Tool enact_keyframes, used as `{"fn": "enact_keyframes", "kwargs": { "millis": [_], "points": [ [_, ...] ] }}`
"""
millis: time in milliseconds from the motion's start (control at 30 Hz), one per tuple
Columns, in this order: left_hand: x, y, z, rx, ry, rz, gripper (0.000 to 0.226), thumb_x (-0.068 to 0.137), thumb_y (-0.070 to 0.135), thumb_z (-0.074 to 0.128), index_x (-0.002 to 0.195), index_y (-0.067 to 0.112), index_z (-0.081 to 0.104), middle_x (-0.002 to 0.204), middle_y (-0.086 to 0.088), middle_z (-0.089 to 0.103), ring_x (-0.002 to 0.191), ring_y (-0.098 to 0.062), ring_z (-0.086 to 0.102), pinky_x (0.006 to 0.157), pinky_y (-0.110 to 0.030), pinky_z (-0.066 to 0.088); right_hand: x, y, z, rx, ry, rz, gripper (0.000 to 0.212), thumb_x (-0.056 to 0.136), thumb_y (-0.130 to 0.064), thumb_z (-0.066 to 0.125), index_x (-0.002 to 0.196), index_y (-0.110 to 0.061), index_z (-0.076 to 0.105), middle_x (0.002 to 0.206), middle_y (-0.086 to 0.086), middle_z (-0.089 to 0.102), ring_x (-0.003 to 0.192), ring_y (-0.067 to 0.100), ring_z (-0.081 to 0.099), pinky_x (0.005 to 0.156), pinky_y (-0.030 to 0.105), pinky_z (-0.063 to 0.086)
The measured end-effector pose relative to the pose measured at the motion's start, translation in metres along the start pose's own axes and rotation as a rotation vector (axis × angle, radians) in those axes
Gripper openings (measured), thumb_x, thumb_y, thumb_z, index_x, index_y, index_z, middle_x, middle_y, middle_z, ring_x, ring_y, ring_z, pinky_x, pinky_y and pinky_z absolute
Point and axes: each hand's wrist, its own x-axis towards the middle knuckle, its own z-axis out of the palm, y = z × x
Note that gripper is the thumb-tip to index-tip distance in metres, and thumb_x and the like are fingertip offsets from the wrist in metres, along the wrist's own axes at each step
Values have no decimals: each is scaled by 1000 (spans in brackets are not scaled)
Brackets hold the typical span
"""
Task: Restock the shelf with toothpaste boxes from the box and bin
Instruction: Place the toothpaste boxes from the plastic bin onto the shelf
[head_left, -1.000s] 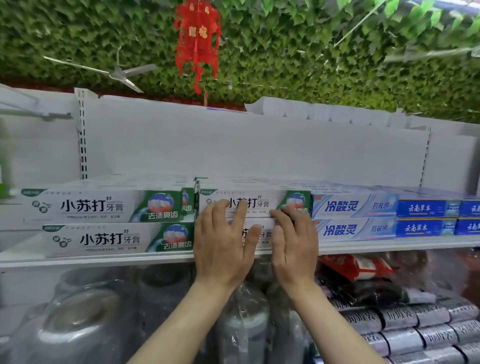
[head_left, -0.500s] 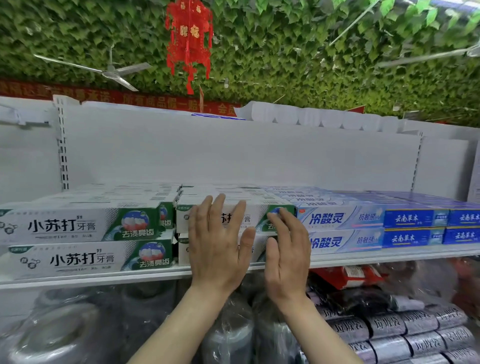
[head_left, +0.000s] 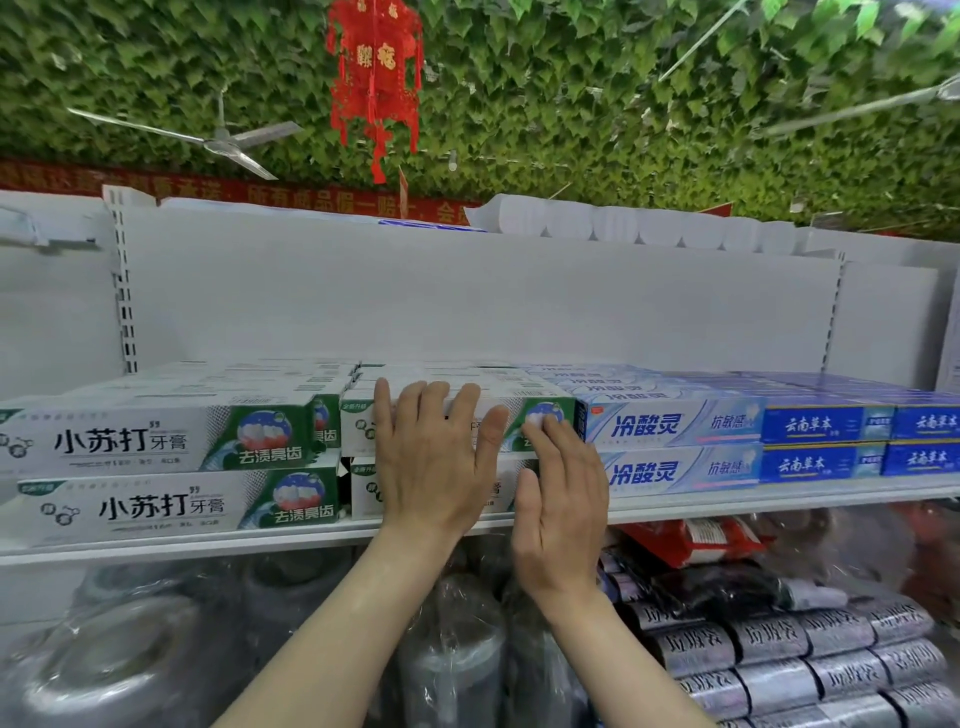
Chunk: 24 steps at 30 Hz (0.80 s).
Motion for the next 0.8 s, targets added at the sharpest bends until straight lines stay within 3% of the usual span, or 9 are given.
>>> {"fn": "enact_keyframes", "kwargs": {
  "millis": [233, 400, 567, 800],
  "points": [
    [2, -1, 5, 18, -102, 10, 74, 104, 58, 8, 124, 16, 66, 117, -9, 65, 120, -32, 55, 120, -60, 15, 3, 4, 2, -63, -45, -3, 51, 102, -32, 31, 136, -9, 61, 148, 4, 53, 142, 19, 43, 122, 44, 24],
    [-13, 2, -7, -56, -61, 27, 69, 105, 56, 13, 139, 16, 59, 144, -16, 51, 142, -35, 38, 121, -56, 15, -2, 1, -5, -16, -27, 31, 50, 101, -32, 32, 138, -11, 59, 148, 2, 52, 142, 18, 43, 123, 43, 21],
    [-38, 6, -8, -85, -27, -58, 66, 105, 55, 15, 133, 18, 63, 137, -16, 52, 130, -37, 44, 108, -51, 36, 1, -1, -9, 34, -5, 76, 49, 102, -33, 29, 136, -13, 58, 138, -2, 59, 134, 15, 50, 123, 40, 17],
    [-38, 7, 0, -54, -120, -92, 69, 104, 57, 13, 138, 18, 59, 138, -16, 52, 131, -38, 43, 107, -54, 38, 6, 2, -9, 0, -68, 72, 47, 102, -33, 30, 136, -15, 57, 136, -4, 61, 133, 13, 50, 123, 42, 18]
  ]
}}
